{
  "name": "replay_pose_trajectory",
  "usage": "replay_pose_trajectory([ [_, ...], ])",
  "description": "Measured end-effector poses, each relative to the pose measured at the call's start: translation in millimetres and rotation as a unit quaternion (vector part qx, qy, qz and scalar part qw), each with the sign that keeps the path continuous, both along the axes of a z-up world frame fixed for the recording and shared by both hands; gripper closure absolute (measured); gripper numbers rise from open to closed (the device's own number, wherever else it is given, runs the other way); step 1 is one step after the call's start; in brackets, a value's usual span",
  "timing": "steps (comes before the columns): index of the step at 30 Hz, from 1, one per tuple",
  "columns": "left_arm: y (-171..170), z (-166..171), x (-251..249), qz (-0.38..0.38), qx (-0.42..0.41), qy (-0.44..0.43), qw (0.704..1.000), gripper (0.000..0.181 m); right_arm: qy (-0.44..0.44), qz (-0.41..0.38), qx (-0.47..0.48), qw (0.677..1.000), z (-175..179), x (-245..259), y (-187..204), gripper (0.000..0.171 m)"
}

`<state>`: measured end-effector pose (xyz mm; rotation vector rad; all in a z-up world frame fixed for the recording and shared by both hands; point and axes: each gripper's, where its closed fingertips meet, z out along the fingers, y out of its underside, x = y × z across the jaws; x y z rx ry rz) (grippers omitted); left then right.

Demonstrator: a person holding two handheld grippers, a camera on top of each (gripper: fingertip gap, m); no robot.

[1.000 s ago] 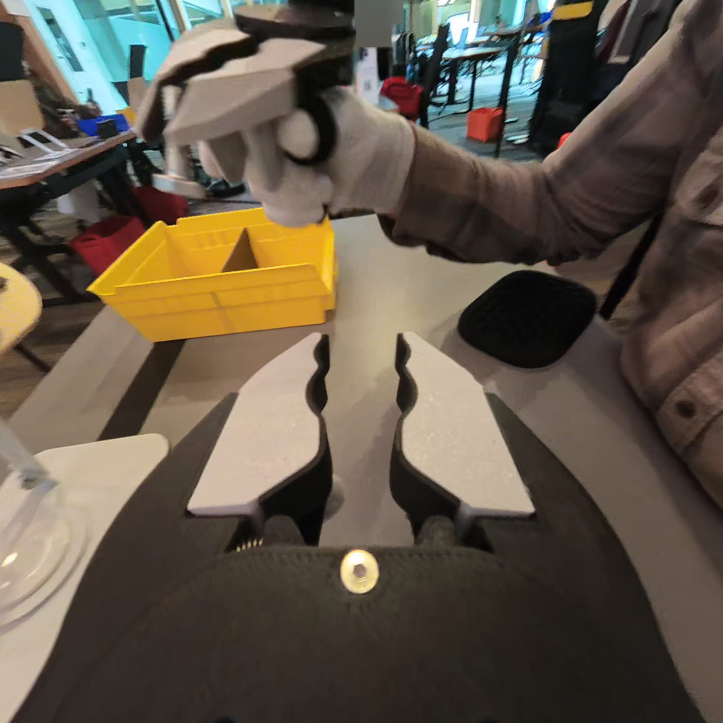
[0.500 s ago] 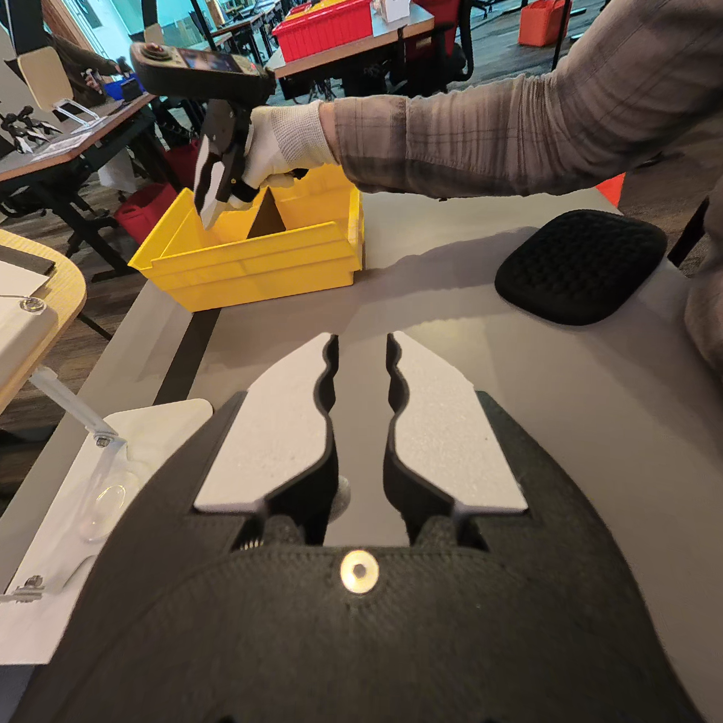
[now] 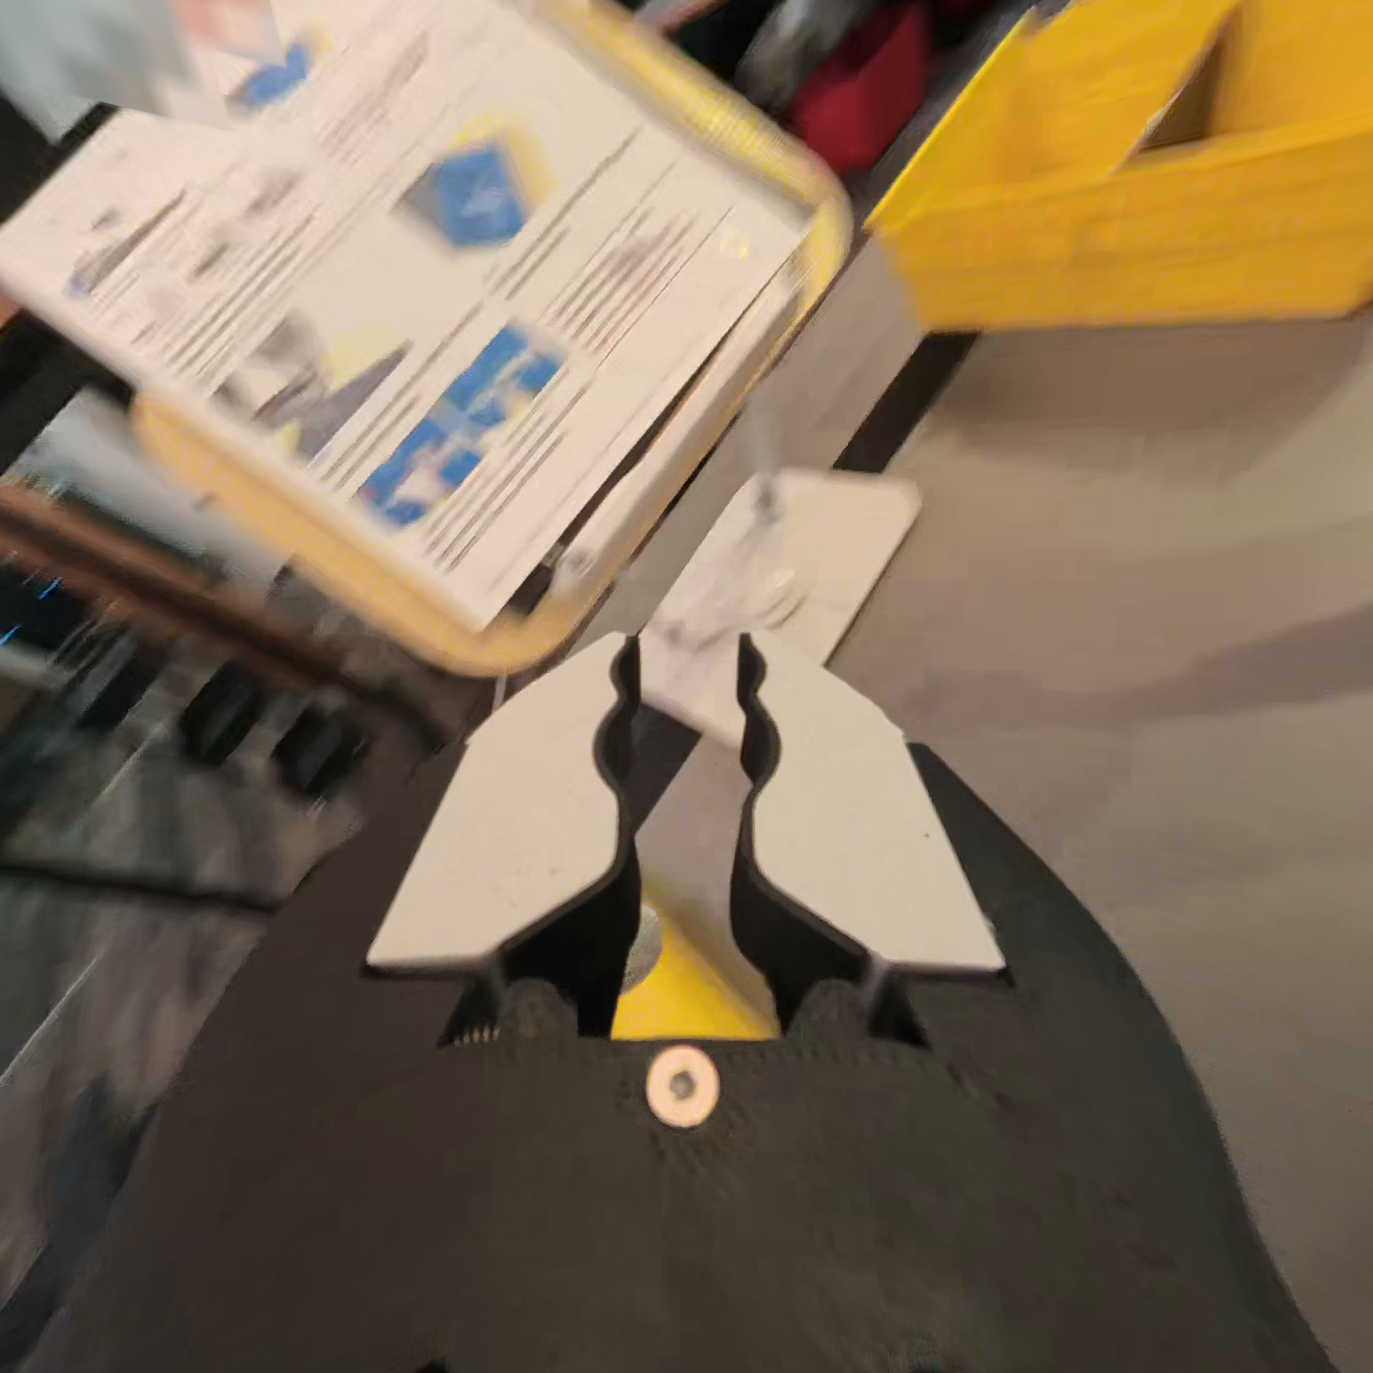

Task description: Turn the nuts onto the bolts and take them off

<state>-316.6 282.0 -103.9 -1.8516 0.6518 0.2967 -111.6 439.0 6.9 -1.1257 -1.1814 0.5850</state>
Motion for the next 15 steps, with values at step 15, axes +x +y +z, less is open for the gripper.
replay_pose_trajectory([
  [15,-92.0,-201.2,-202.9,0.264,-0.400,0.022,0.877,0.145,-0.019,0.068,0.023,0.997,-18.0,-15.4,-32.5,0.154],
])
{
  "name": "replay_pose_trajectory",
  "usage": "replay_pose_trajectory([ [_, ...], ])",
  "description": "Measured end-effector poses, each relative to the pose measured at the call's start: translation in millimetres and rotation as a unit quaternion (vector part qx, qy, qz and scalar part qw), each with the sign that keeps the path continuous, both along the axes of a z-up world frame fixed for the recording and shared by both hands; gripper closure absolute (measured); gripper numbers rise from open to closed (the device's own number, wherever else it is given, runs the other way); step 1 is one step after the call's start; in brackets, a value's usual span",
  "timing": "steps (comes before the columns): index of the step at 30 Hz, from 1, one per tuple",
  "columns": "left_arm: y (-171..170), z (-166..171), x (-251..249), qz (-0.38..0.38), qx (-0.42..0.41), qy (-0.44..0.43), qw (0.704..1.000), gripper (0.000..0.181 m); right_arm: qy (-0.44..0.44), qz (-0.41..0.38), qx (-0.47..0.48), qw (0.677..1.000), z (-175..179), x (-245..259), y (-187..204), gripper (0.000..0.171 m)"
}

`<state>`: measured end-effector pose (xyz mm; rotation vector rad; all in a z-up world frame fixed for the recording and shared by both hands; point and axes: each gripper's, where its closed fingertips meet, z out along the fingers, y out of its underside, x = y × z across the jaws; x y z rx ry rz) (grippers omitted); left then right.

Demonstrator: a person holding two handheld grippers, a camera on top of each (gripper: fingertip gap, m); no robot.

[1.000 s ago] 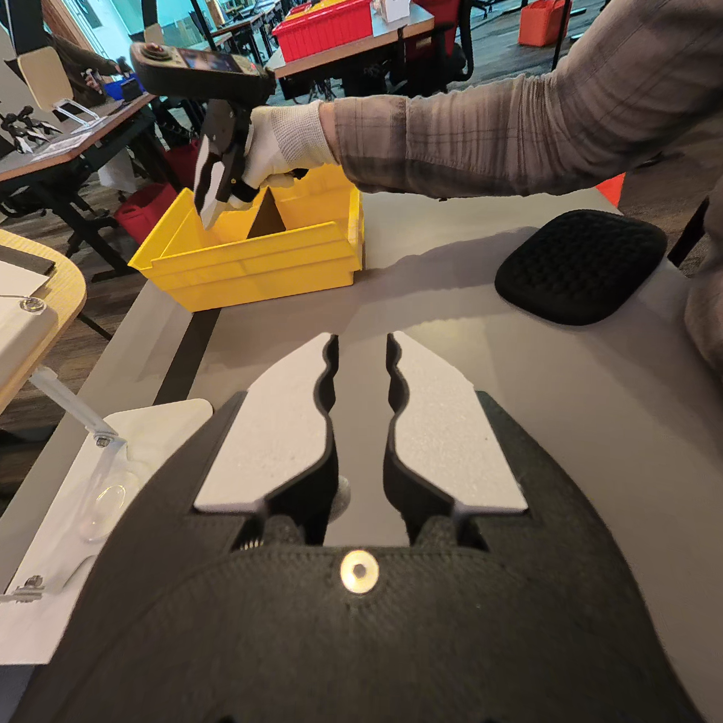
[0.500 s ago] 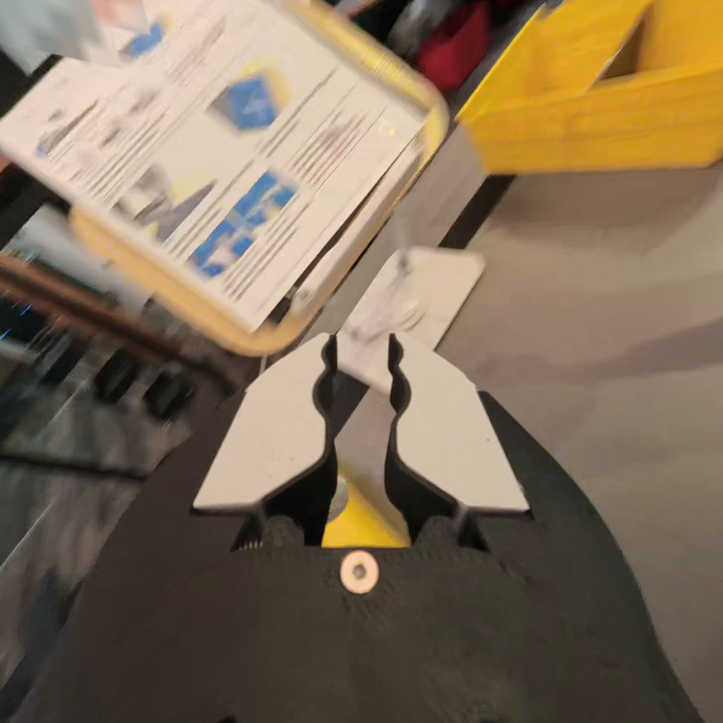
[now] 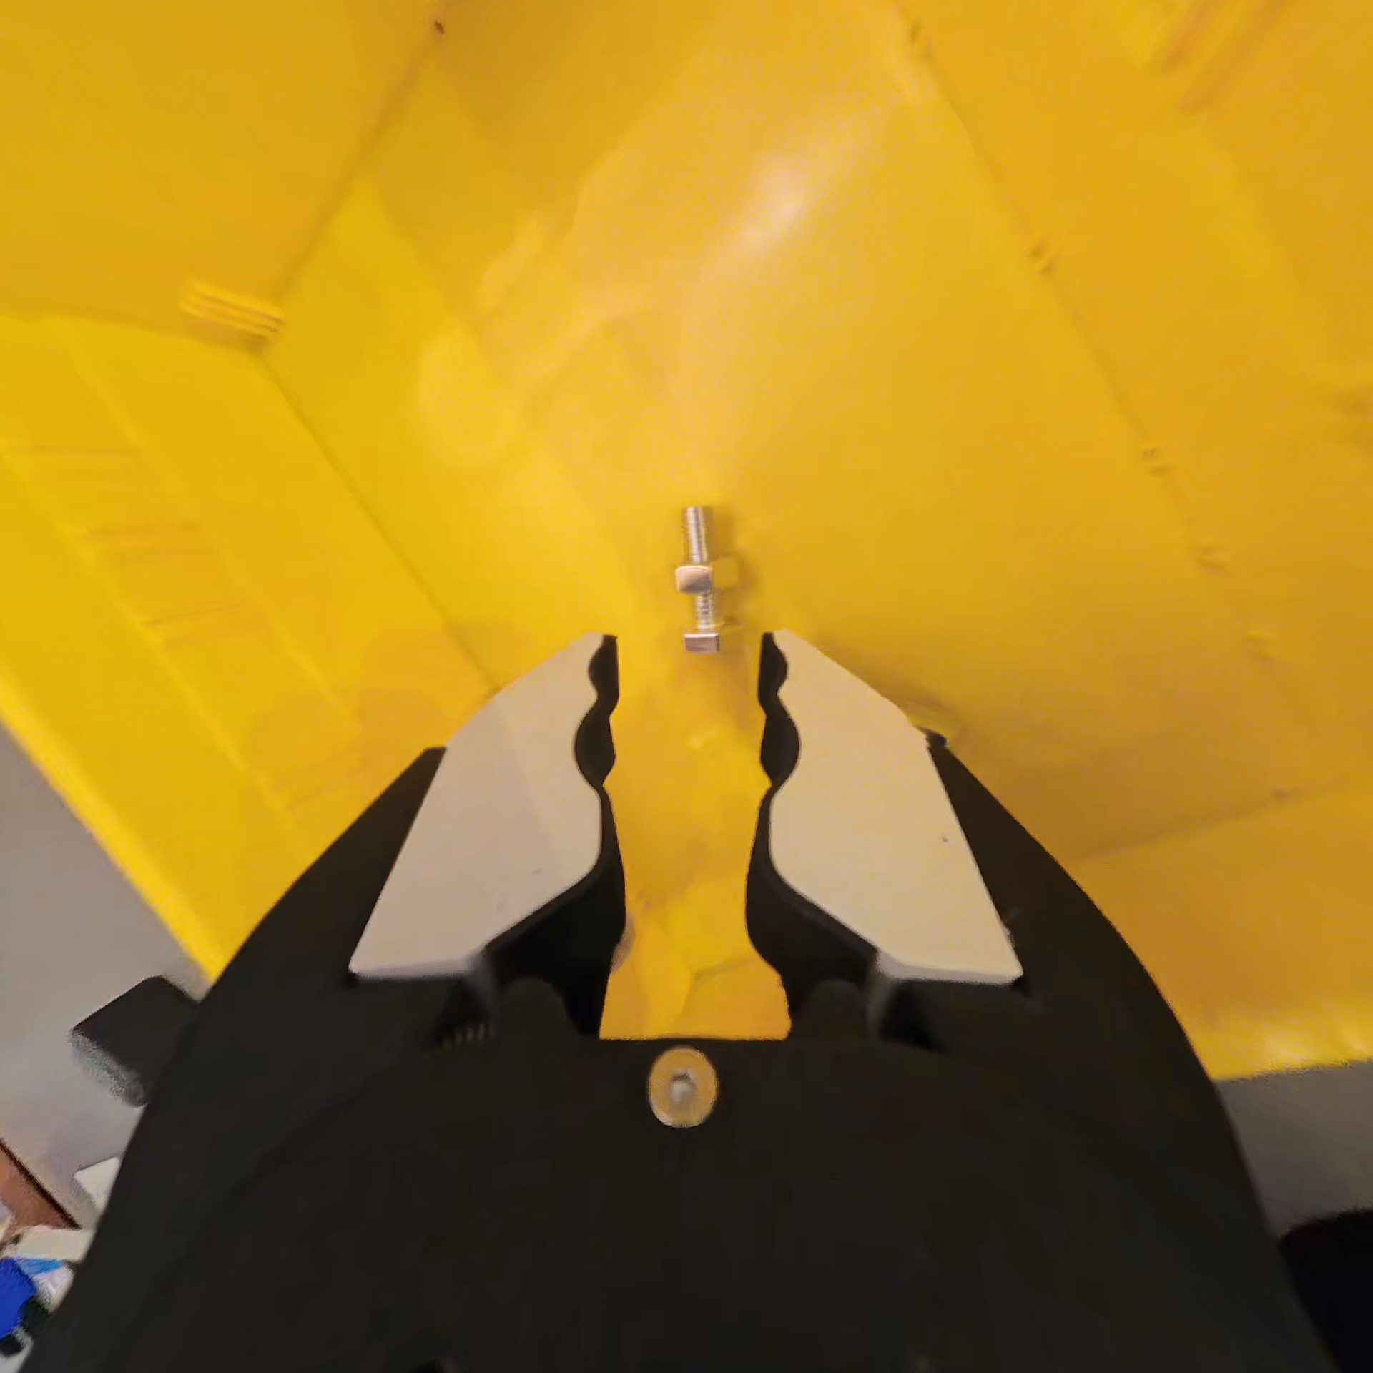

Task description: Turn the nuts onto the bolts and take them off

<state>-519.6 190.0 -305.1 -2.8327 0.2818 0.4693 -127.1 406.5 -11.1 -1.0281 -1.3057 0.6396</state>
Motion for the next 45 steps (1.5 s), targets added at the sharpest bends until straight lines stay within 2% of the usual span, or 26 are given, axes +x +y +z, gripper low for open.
replay_pose_trajectory([
  [3,5.0,-18.2,4.2,0.008,-0.004,-0.048,0.999,0.147,-0.002,-0.001,0.000,1.000,-1.3,-0.2,1.4,0.155],
  [4,8.2,-20.1,4.0,0.013,0.005,-0.055,0.998,0.156,-0.002,-0.001,0.000,1.000,-1.6,-0.4,1.3,0.155],
  [6,9.8,-20.7,0.0,0.022,0.010,-0.055,0.998,0.164,-0.001,0.003,-0.002,1.000,-1.8,-1.4,0.0,0.155],
  [10,9.8,-19.0,-3.0,0.025,0.028,-0.045,0.998,0.165,-0.003,0.019,-0.003,1.000,-3.1,-8.3,-7.9,0.155],
  [13,12.7,5.2,-3.7,0.027,0.088,-0.012,0.996,0.165,-0.001,0.052,-0.012,0.999,-4.4,-21.4,-24.3,0.155],
  [16,26.6,57.5,11.8,-0.005,0.189,0.048,0.981,0.165,-0.005,0.104,-0.034,0.994,-11.3,-43.9,-49.7,0.153],
  [19,50.3,121.4,49.4,-0.056,0.306,0.124,0.942,0.165,0.000,0.153,-0.087,0.984,-20.4,-69.6,-73.3,0.150],
  [22,74.1,177.1,107.0,-0.122,0.409,0.185,0.885,0.165,0.016,0.190,-0.142,0.971,-30.7,-93.9,-90.2,0.144],
  [25,93.3,210.2,166.6,-0.190,0.464,0.248,0.829,0.165,0.017,0.199,-0.168,0.965,-46.4,-114.7,-99.4,0.137],
  [27,102.6,220.7,197.8,-0.225,0.478,0.285,0.800,0.165,0.010,0.196,-0.182,0.963,-57.1,-125.1,-103.1,0.132],
  [29,109.6,224.6,219.4,-0.254,0.473,0.334,0.774,0.165,0.005,0.194,-0.200,0.960,-65.2,-132.4,-104.8,0.131],
  [36,121.3,216.1,255.7,-0.312,0.455,0.390,0.737,0.165,-0.010,0.181,-0.222,0.958,-82.1,-142.7,-103.0,0.140],
  [37,121.6,216.3,257.3,-0.312,0.456,0.391,0.736,0.165,-0.003,0.193,-0.225,0.955,-79.5,-141.8,-106.1,0.153],
  [43,122.7,216.2,257.8,-0.313,0.455,0.385,0.739,0.165,-0.011,0.187,-0.220,0.957,-80.1,-139.6,-103.9,0.155],
  [45,121.4,218.2,257.4,-0.313,0.461,0.352,0.752,0.153,-0.020,0.176,-0.210,0.961,-82.1,-137.4,-98.0,0.155],
])
